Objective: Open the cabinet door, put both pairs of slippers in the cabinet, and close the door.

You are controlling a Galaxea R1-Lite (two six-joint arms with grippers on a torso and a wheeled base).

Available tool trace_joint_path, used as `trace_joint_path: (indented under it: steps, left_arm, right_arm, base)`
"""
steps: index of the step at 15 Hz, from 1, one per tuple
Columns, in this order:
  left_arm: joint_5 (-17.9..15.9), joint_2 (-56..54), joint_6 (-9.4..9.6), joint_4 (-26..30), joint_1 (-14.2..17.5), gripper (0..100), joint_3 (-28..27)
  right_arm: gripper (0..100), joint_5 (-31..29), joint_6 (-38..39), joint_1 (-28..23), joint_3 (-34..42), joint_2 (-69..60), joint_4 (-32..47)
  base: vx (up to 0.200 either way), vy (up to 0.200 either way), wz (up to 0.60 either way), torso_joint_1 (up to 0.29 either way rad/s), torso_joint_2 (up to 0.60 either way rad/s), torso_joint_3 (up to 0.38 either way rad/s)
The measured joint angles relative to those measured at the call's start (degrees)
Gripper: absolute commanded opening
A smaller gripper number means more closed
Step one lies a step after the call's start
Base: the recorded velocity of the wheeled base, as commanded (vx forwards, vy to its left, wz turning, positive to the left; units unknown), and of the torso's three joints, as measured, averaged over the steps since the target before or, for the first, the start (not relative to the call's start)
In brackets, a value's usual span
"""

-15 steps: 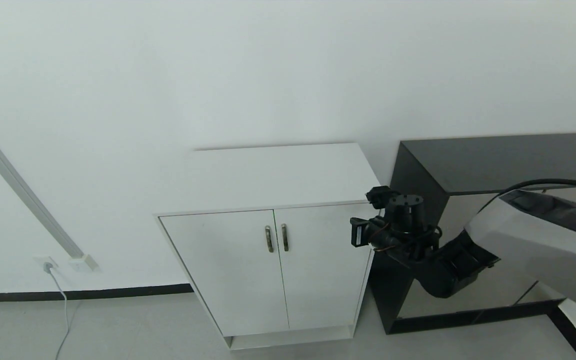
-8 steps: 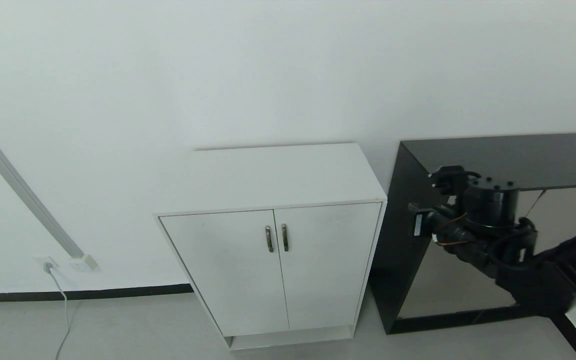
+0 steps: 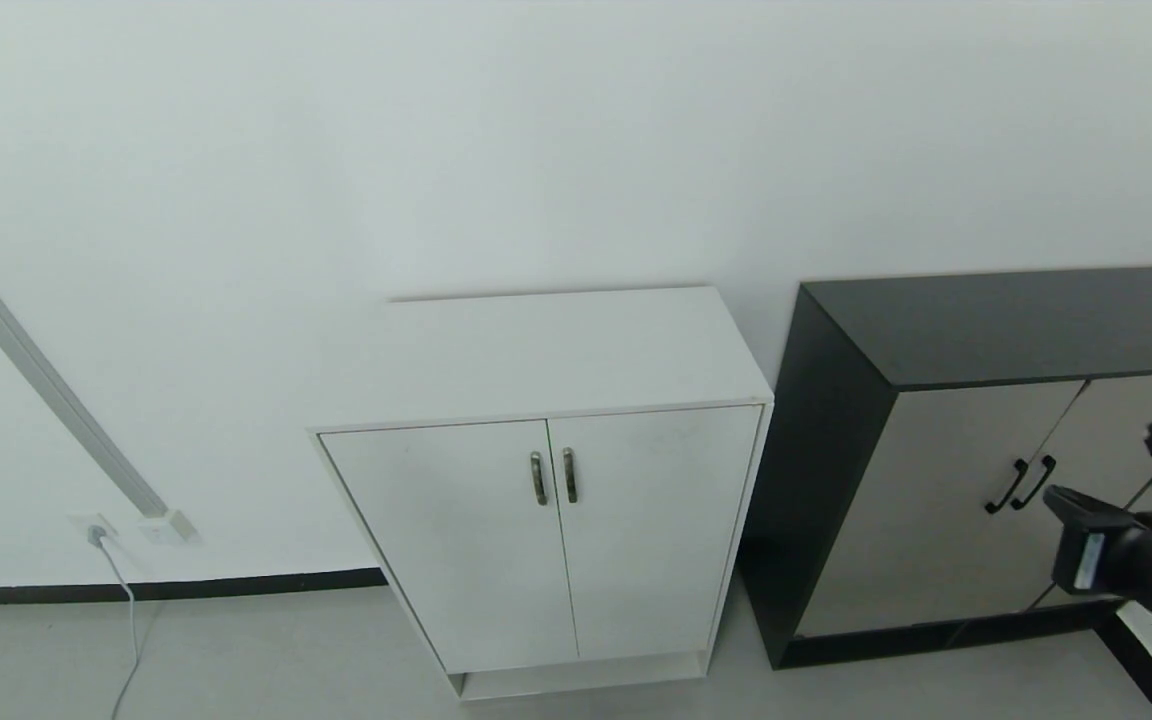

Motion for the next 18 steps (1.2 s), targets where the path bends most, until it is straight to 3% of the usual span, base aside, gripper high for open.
trace_joint_path:
  steps: [2,4,13,18]
  left_arm:
    - [0.0,0.0,0.01,0.0,0.0,0,0.0]
    - [0.0,0.0,0.01,0.0,0.0,0,0.0]
    - [0.0,0.0,-0.07,0.02,0.0,0,0.02]
    - [0.0,0.0,-0.07,0.02,0.0,0,0.0]
  right_arm:
    - [0,0.5,-0.11,-1.11,7.05,-7.5,0.68]
    - [0,1.26,0.07,-1.49,10.19,-14.91,6.24]
    - [0,15.32,-2.89,-1.02,9.92,-57.59,52.71]
    - [0,17.94,-4.29,-4.02,10.83,-67.87,55.86]
  base:
    - [0.0,0.0,0.0,0.0,0.0,0.0]
    - [0.0,0.0,0.0,0.0,0.0,0.0]
    - [0.0,0.0,0.0,0.0,0.0,0.0]
    - [0.0,0.0,0.0,0.0,0.0,0.0]
